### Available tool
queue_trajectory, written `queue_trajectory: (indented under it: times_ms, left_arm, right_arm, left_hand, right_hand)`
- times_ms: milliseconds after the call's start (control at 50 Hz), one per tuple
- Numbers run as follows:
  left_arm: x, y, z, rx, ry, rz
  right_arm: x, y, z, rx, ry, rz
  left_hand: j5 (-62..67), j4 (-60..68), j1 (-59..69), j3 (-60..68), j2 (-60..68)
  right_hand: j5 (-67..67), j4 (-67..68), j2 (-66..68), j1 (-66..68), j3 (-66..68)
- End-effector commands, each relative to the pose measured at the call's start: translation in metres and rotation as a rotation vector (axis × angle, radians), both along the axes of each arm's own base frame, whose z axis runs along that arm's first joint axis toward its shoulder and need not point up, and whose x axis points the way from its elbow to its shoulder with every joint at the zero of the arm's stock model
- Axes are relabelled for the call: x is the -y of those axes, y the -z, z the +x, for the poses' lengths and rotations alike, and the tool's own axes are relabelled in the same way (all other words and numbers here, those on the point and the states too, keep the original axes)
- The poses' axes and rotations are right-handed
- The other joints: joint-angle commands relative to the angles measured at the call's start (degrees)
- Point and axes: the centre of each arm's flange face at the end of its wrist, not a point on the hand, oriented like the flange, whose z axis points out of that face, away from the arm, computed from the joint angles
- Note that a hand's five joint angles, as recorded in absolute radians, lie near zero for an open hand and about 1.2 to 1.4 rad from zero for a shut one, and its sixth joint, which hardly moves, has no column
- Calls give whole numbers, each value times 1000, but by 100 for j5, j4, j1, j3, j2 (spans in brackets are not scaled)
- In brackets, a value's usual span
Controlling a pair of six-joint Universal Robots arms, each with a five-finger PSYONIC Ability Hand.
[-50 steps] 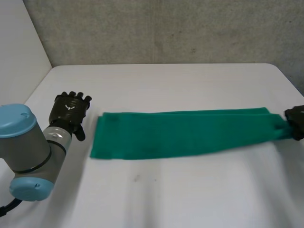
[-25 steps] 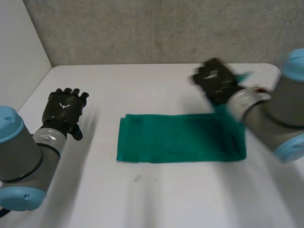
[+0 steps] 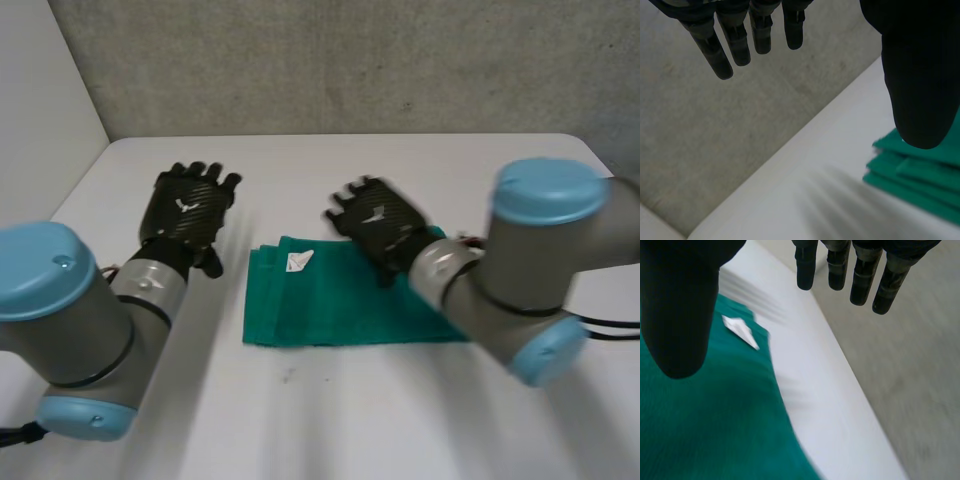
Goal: Fold the towel.
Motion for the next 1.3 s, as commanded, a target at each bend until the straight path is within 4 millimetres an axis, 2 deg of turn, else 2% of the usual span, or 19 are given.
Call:
queue_trajectory:
  times_ms: [20,120,200,300,380,400,420,560,640,660,720,820,920,960,1020,1060,1120,1220,1300]
  left_arm:
    - [-9,5,-39,-11,101,-20]
    - [-17,18,-58,2,150,-1]
    - [-21,25,-62,11,158,13]
    - [-23,27,-58,21,126,27]
    - [-25,28,-52,27,110,39]
    - [-26,29,-50,29,107,44]
    - [-26,29,-48,29,103,45]
    - [-28,20,-34,26,75,38]
    - [-24,16,-27,22,49,33]
    - [-21,12,-22,17,32,26]
    - [-15,5,-10,7,-23,12]
    - [-8,-1,2,-6,-92,4]
    - [-6,-4,4,-70,-105,20]
    - [-5,-6,4,-86,-104,20]
    - [-4,-10,1,-114,-96,18]
    - [-3,-12,-2,-129,-88,14]
    - [1,-15,-8,-153,-76,9]
    - [-1,-14,-37,-219,18,34]
    - [-5,-5,-59,-246,99,108]
  right_arm:
    - [6,12,-59,105,203,234]
    - [12,41,-98,56,314,317]
    - [11,49,-105,52,315,349]
    - [19,68,-113,44,332,407]
    - [22,70,-113,44,330,408]
    - [25,69,-113,46,336,399]
    - [26,68,-113,47,338,395]
    - [45,45,-106,77,352,280]
    - [37,18,-68,102,252,203]
    - [27,6,-46,109,183,184]
    - [7,-6,-16,110,84,175]
    - [-50,11,44,70,-168,235]
    - [-75,39,68,36,-279,290]
    - [-72,43,69,34,-269,290]
    - [-65,40,70,46,-224,282]
    - [-59,35,66,72,-155,285]
    - [-50,21,60,138,-79,297]
    - [-13,-5,20,301,96,363]
    - [8,-7,-6,356,193,399]
  left_hand:
    - [-150,-77,-38,-120,-39]
    - [-150,-77,-38,-120,-39]
    - [-150,-77,-38,-120,-39]
    - [-167,-93,-54,-136,-55]
    - [-201,-127,-88,-170,-89]
    - [-218,-144,-105,-187,-106]
    - [-218,-144,-105,-187,-106]
    - [-235,-161,-122,-204,-123]
    - [-235,-161,-122,-204,-123]
    - [-235,-161,-122,-204,-123]
    - [-235,-161,-122,-204,-123]
    - [-251,-177,-139,-220,-139]
    - [-201,-127,-88,-170,-89]
    - [-184,-110,-71,-153,-72]
    - [-150,-77,-38,-120,-39]
    - [-134,-60,-21,-103,-22]
    - [-84,-10,29,-53,28]
    - [102,175,214,132,213]
    - [169,243,282,200,281]
  right_hand:
    - [-361,-325,-258,-156,-205]
    - [-156,-120,-53,49,0]
    - [889,925,992,1094,1045]
    - [3545,3581,3648,3750,3701]
    - [5076,5112,5179,5281,5232]
    - [6624,6660,6726,6828,6779]
    - [6639,6675,6742,6843,6795]
    - [6639,6675,6742,6844,6795]
    - [6639,6675,6742,6844,6795]
    - [6639,6675,6742,6844,6795]
    - [6639,6675,6742,6844,6795]
    - [6639,6675,6742,6844,6795]
    - [6639,6675,6742,6844,6795]
    - [6639,6675,6742,6844,6795]
    - [2167,2203,2269,2371,2322]
    - [896,932,999,1101,1052]
    - [708,744,811,912,863]
    - [-149,-114,-47,55,6]
    - [-318,-282,-215,-114,-163]
